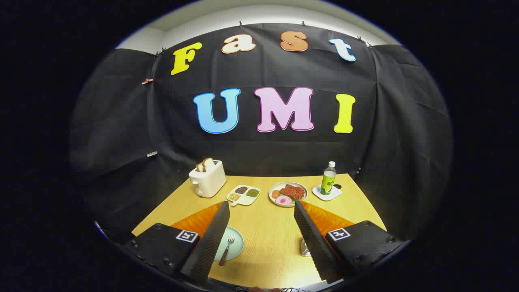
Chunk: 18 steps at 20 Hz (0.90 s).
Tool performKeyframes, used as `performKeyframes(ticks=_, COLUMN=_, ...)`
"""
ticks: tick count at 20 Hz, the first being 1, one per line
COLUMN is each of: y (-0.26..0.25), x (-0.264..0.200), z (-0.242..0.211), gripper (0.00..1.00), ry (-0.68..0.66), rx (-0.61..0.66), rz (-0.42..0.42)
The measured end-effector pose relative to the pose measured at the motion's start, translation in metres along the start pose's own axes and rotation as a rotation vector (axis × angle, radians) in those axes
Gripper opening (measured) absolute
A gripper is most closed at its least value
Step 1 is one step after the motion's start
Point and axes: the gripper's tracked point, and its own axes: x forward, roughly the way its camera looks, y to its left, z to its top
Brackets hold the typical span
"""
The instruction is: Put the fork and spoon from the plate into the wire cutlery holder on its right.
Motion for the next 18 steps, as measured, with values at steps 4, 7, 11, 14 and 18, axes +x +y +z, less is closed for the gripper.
performKeyframes(ticks=4, y=-0.006, x=-0.003, z=-0.002, gripper=0.99, ry=0.004, rx=0.011, rz=-0.024)
performKeyframes(ticks=7, y=-0.007, x=-0.004, z=-0.005, gripper=0.99, ry=0.013, rx=0.011, rz=-0.032)
performKeyframes(ticks=11, y=-0.002, x=-0.001, z=-0.009, gripper=0.99, ry=0.026, rx=0.009, rz=-0.030)
performKeyframes(ticks=14, y=0.002, x=0.001, z=-0.012, gripper=0.99, ry=0.038, rx=0.002, rz=-0.029)
performKeyframes(ticks=18, y=0.012, x=0.010, z=-0.017, gripper=0.99, ry=0.063, rx=0.017, rz=-0.006)
